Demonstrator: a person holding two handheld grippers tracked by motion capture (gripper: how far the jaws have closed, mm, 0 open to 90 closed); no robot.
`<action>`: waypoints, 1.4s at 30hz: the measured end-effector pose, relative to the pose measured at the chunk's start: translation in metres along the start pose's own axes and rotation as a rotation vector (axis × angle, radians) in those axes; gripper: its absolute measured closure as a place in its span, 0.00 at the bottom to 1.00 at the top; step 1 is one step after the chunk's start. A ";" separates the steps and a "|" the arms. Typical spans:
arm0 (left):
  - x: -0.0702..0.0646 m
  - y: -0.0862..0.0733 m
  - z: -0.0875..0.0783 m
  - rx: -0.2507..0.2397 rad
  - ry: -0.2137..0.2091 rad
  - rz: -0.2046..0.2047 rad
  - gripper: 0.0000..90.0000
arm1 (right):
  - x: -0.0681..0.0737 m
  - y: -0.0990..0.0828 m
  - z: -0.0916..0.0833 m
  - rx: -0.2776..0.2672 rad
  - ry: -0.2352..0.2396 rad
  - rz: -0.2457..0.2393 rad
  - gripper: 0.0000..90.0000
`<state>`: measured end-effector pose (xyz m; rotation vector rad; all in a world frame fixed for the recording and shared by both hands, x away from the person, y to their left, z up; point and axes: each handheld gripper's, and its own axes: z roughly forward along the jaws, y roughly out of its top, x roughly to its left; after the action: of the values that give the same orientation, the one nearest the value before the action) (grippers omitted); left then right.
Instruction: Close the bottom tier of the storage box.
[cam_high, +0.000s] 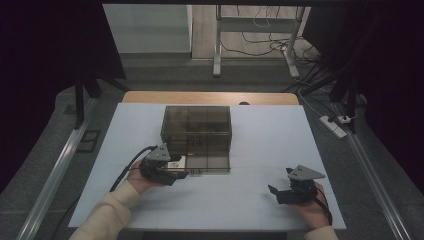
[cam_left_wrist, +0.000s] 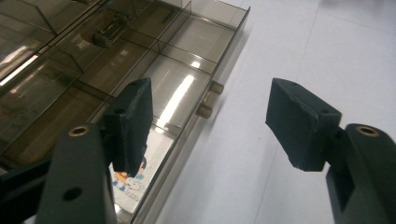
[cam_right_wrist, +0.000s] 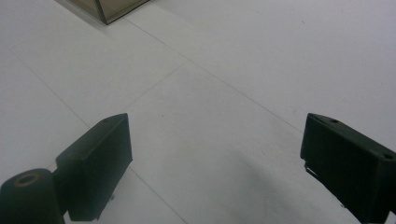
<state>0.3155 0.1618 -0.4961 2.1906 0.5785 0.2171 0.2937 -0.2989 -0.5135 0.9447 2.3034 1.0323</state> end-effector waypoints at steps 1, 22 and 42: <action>-0.001 0.000 0.001 0.001 -0.001 0.002 0.38 | 0.000 0.000 0.000 0.000 0.000 0.001 0.10; -0.022 0.003 0.023 0.047 -0.042 0.059 0.80 | 0.000 0.000 0.001 0.004 0.004 -0.006 0.10; -0.016 -0.005 0.039 0.192 0.035 0.011 0.98 | 0.000 0.000 0.001 0.006 0.004 -0.007 0.10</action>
<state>0.3132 0.1300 -0.5235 2.3794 0.6295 0.2137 0.2940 -0.2988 -0.5140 0.9371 2.3129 1.0253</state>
